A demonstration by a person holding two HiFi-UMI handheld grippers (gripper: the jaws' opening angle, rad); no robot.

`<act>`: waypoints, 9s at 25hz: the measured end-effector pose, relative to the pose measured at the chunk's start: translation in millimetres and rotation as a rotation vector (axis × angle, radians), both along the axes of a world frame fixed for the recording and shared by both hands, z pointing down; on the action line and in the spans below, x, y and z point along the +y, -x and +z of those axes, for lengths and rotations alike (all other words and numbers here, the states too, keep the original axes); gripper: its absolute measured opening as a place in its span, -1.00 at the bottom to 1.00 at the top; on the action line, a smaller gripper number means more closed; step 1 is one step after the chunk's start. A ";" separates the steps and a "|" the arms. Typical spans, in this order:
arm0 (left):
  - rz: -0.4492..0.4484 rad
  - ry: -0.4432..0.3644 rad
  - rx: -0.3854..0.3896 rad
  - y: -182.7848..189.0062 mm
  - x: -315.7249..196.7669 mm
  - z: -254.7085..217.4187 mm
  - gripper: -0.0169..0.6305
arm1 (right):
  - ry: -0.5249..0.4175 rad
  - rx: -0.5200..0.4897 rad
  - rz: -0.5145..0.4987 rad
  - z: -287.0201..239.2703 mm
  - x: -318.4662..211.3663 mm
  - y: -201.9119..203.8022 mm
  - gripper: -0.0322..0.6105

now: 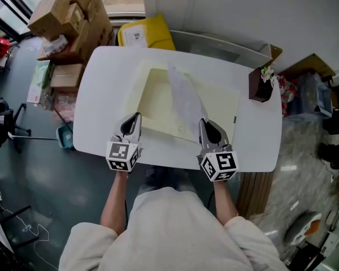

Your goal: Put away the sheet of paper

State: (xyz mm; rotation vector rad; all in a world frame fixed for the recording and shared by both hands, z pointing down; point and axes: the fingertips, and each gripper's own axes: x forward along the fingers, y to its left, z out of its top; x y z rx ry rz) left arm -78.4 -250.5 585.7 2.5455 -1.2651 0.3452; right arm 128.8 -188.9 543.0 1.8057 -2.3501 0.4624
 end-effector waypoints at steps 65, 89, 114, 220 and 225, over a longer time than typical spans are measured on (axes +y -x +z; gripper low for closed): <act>-0.120 0.032 -0.035 27.2 -11.6 7.8 -0.94 | 0.578 -0.016 0.063 216.5 -60.8 -61.8 -0.89; -0.126 0.032 -0.036 25.9 -17.8 6.6 -0.94 | 0.581 -0.042 0.017 216.9 -76.0 -42.6 -0.89; -0.183 0.045 -0.034 63.6 -15.2 9.9 -0.94 | 0.590 0.014 -0.114 222.5 -117.6 39.4 -0.89; -0.058 -0.230 0.020 1.7 -64.6 -105.6 -0.94 | -0.118 0.205 0.085 -40.0 -80.3 -55.7 -0.90; -0.064 -0.230 0.012 3.8 -65.5 -103.3 -0.94 | -0.111 0.201 0.087 -37.6 -81.3 -56.2 -0.90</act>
